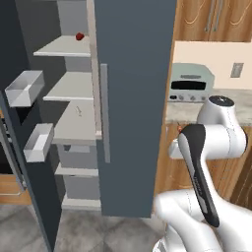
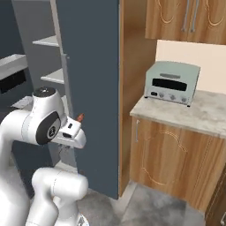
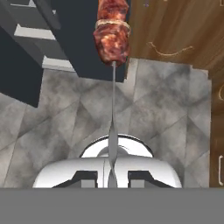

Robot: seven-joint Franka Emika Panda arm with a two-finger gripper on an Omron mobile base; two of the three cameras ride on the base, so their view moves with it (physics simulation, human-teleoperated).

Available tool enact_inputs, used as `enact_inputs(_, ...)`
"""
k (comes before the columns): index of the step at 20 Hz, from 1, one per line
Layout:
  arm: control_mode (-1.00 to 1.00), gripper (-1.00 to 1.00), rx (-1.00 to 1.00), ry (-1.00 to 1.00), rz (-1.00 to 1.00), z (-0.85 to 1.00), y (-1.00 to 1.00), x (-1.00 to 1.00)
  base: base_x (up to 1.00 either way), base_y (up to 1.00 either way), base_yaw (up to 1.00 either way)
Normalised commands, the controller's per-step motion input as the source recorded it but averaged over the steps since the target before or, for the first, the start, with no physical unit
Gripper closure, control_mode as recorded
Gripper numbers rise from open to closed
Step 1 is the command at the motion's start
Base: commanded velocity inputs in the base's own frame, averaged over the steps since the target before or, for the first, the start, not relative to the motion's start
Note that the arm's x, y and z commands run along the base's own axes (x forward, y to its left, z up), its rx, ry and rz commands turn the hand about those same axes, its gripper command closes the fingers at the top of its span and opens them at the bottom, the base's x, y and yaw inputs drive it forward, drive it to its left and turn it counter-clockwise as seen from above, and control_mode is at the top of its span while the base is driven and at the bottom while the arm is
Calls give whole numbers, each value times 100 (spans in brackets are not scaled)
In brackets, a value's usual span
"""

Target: Store the kebab skewer in the freezer for long-term storage. Close the freezer door after placing the cooked food.

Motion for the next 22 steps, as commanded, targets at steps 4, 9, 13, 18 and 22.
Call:
enact_inputs(4,100,100,0,0,0,0,0,0,-7,77,39)
enact_inputs(9,100,100,0,0,0,0,0,0,14,60,36)
enact_inputs(13,100,100,0,0,0,0,0,0,21,39,38)
enact_inputs(18,100,100,0,0,0,0,0,0,22,1,11)
enact_inputs(22,100,100,0,0,0,0,0,0,56,0,0)
